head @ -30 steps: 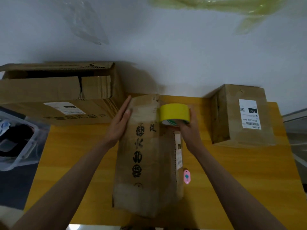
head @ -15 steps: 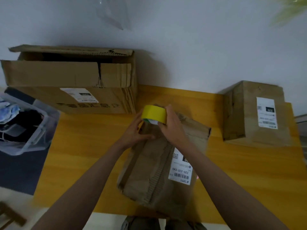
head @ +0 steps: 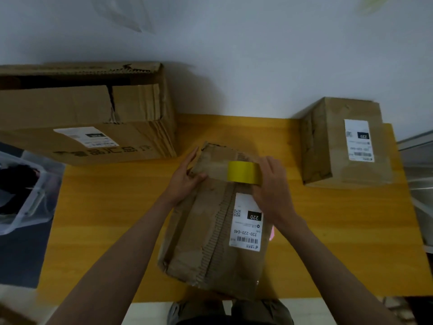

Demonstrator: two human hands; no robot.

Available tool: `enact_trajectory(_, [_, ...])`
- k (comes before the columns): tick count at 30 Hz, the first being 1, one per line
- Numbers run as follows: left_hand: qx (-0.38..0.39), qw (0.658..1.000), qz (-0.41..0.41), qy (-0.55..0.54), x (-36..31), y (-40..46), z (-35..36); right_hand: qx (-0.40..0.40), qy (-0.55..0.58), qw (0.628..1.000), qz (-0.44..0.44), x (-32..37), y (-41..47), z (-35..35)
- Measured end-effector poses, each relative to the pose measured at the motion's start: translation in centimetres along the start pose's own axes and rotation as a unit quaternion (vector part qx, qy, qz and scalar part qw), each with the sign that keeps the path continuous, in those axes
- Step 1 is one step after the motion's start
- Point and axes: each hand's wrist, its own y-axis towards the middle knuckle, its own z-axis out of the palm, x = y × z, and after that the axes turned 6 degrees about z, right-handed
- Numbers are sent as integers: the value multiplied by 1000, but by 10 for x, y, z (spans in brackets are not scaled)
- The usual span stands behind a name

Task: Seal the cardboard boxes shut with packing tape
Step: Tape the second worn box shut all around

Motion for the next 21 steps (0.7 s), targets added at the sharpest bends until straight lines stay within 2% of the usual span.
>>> enact_trajectory(2, [-10,1000,4,9,2,0,1,-32,3,999,15,-29,-12,-27])
enact_trajectory(4, [-19,999,2,30,5,1,0,-59,-2,996,67,-67,-26,-56])
enact_trajectory(6, [-22,999,-3,35,6,1,-1,-39,-22,992,119,-97,-41,-72])
enact_trajectory(9, [-16,998,6,60,6,0,0,10,-29,991,131,-117,-58,-60])
enact_trajectory(12, [-46,987,37,152,4,-4,5,6,-7,990,139,-125,-63,-41])
enact_trajectory(14, [-59,943,109,310,0,-6,9,-6,6,990,139,-132,-66,-34])
enact_trajectory(16, [-17,867,174,466,-5,-6,17,-17,18,991,133,-138,-67,-31])
enact_trajectory(17, [10,841,176,511,-9,-7,24,-18,22,991,131,-139,-67,-28])
enact_trajectory(18, [25,830,164,533,-10,-9,31,-18,25,991,132,-141,-66,-25])
enact_trajectory(21, [23,834,106,542,-9,-16,58,-20,33,991,129,-144,-66,-15])
